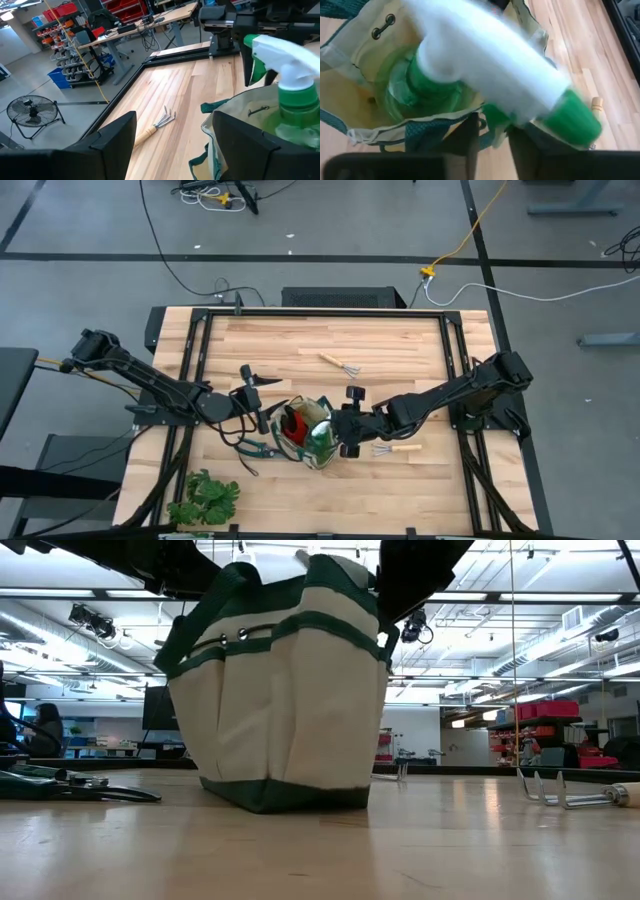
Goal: Pick & Place Garden tools in Gardening bag
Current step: Put the green spray bottle into the gardening bag, then put the brown hand rake into the gardening bag
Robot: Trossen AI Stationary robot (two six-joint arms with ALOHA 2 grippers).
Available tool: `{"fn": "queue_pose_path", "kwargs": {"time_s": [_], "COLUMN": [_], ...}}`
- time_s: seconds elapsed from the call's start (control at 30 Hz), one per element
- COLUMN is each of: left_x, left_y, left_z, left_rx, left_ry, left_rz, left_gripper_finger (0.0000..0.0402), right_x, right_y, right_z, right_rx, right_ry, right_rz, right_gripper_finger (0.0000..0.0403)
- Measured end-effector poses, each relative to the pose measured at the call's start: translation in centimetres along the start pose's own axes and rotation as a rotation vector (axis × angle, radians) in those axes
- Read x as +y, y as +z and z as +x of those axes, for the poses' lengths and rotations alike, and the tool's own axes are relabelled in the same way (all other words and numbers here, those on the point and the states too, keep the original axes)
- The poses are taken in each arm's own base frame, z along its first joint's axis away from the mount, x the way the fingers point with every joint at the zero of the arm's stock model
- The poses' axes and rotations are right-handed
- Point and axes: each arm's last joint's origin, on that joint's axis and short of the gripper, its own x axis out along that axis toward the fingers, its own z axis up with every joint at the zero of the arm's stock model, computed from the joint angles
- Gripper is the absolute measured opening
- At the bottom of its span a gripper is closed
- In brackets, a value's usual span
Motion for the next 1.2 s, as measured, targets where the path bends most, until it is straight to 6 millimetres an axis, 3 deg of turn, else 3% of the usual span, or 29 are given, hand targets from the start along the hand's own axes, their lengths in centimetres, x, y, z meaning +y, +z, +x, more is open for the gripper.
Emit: {"fn": "queue_pose_path", "kwargs": {"time_s": [0.17,0.3,0.6,1.03,1.2], "left_x": [0.0,0.0,0.0,0.0,0.0], "left_y": [-0.1,-0.1,-0.1,-0.1,-0.1], "left_z": [0.0,0.0,0.0,0.0,0.0], "left_rx": [0.005,0.005,0.005,0.005,0.005], "left_ry": [-0.001,-0.001,0.001,0.001,0.001], "left_rz": [0.005,0.006,0.005,0.005,0.005], "left_gripper_finger": [0.027,0.027,0.027,0.027,0.027], "right_x": [0.2,0.3,0.4,0.1,0.0], "right_y": [0.0,0.1,-0.3,-1.8,-2.3], "right_z": [-0.1,-0.7,-2.9,-3.3,-3.8], "right_rx": [0.002,-0.017,-0.008,0.132,0.205], "right_ry": [0.016,0.018,0.025,-0.007,0.054], "right_rz": [-0.001,0.0,0.029,0.091,0.173], "right_gripper_finger": [0.0163,0.0181,0.0167,0.016,0.016]}}
